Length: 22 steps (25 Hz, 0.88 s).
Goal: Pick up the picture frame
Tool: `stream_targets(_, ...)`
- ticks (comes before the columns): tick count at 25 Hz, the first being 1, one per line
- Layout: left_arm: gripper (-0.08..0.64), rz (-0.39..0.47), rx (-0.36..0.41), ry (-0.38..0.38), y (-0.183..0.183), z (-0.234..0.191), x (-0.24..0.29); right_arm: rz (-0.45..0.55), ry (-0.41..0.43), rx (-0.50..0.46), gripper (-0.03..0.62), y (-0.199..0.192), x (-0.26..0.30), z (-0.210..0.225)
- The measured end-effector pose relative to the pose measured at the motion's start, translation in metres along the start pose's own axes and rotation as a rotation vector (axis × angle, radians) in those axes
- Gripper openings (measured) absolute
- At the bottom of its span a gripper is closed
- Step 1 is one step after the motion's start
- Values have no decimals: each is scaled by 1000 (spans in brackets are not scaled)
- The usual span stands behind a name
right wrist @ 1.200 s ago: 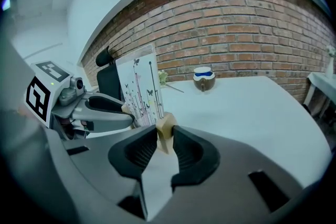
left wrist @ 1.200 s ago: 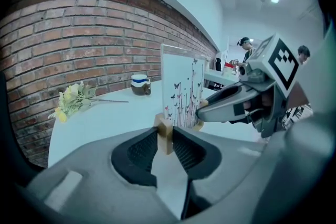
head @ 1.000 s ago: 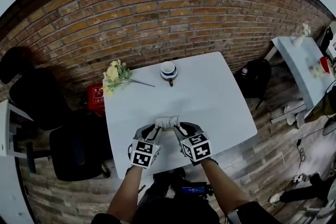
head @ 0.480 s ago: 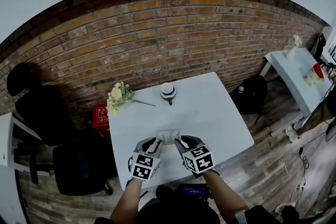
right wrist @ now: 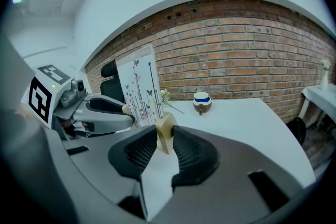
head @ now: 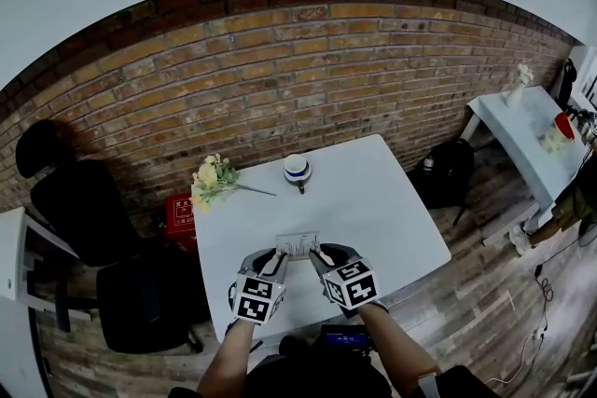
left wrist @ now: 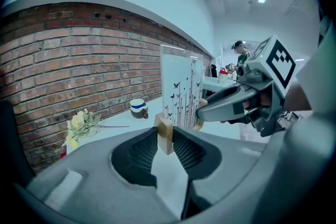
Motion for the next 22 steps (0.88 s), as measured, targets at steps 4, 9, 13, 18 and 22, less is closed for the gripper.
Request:
stream_targets(4, 98, -11, -8, 2, -2, 6, 2, -10, 16, 8, 103, -6, -1, 3)
stream_targets(9, 98, -22, -18, 10, -3, 19, 2, -16, 35, 7, 103, -15, -6, 8)
stream_targets(13, 98, -31, -28, 30, -6, 31, 0, -21, 61, 1, 103, -24, -11, 12)
stream_targets(18, 98, -52, -53, 59, -16, 45, -3, -33, 105, -12, 103, -36, -13, 12)
stream_targets(22, 98, -68, -69, 69, -29, 54, -9, -46, 124, -10, 103, -50, -15, 5)
Point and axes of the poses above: the fingertips, and each gripper's own axes: x forward along the fingers, z to its right, y out of its top, the point moved 6 cm from there along -x, backward along the fingers, and after that the axes turned 14 degrees about -z, right-handed, at the moved point
